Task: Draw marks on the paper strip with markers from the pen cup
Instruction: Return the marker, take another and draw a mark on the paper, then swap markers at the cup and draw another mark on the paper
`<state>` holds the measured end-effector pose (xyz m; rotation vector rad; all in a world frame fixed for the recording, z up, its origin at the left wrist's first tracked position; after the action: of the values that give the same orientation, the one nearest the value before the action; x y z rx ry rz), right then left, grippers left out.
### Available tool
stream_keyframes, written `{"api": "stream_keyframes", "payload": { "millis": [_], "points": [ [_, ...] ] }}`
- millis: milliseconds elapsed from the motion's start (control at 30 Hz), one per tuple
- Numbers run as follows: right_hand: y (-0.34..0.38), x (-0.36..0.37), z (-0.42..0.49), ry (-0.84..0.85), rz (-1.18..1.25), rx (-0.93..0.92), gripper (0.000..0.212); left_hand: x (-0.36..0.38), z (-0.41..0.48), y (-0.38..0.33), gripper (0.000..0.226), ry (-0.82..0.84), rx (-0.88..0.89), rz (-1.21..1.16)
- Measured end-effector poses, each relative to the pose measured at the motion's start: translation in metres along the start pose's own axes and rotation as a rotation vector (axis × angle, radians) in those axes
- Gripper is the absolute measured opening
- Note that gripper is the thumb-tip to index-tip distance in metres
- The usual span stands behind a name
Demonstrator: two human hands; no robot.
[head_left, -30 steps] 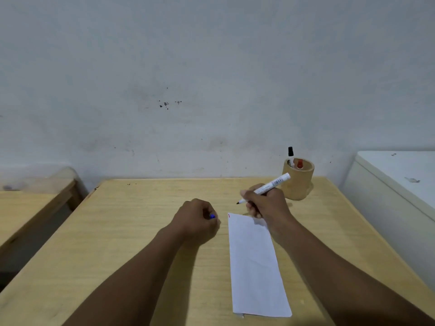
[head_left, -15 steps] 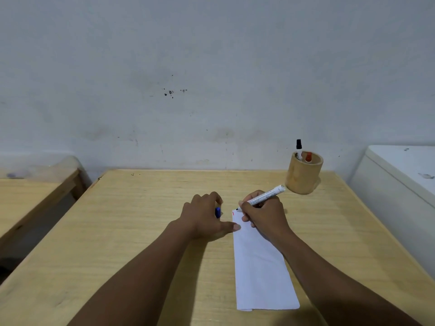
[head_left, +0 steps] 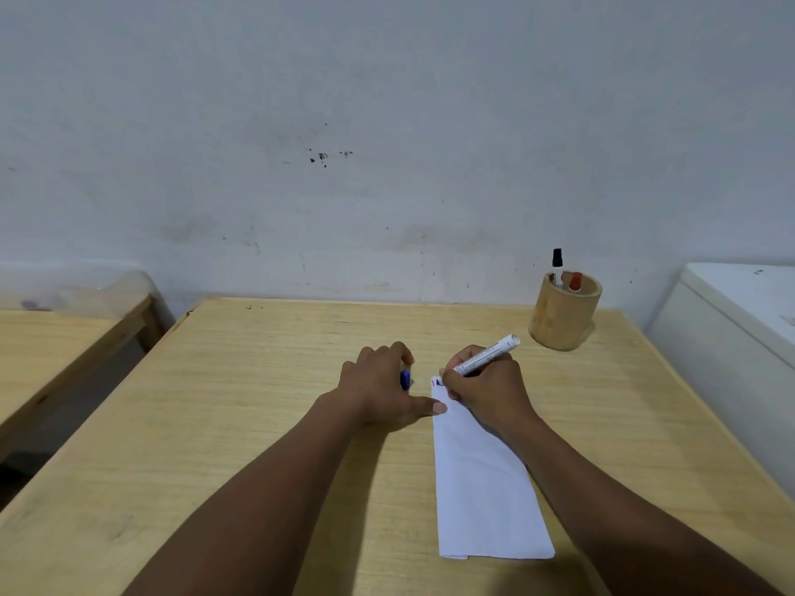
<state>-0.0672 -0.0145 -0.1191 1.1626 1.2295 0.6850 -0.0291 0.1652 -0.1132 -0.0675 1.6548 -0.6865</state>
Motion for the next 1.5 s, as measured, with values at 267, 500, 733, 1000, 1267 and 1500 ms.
{"api": "stream_keyframes", "payload": {
  "millis": [267,500,733,1000,1267,1500],
  "points": [
    [0.012,-0.015,0.005,0.008,0.453,0.208,0.008,-0.015,-0.002,0.001,0.073,0.052,-0.048,-0.291],
    [0.046,-0.053,0.013,-0.124,0.631,0.218,0.007,-0.041,0.004,0.003,0.011,-0.15,0.007,-0.537],
    [0.083,-0.088,0.012,0.061,0.896,0.254,0.016,-0.076,0.023,-0.065,0.008,-0.214,0.056,-1.104],
    [0.086,-0.105,0.018,0.056,0.882,0.211,0.013,-0.066,0.046,-0.113,0.015,-0.051,0.123,-1.201],
    [0.073,-0.115,0.03,0.065,0.74,0.119,0.015,-0.052,0.065,-0.129,0.007,-0.095,0.189,-1.043],
    [0.077,-0.122,0.039,0.087,0.566,0.189,0.044,-0.063,0.083,-0.134,0.01,-0.198,0.24,-0.936]
  ]
}}
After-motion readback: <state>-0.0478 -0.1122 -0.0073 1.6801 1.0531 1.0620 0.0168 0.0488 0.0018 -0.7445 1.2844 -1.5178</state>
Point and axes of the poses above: each hand's wrist, its own z-axis towards the middle knuckle, its own x-axis out of the palm, y = z × x, the point moved 2 cm from there along z, towards the middle knuckle, and after that the axes turned 7 degrees about x, right-handed, at the moved point
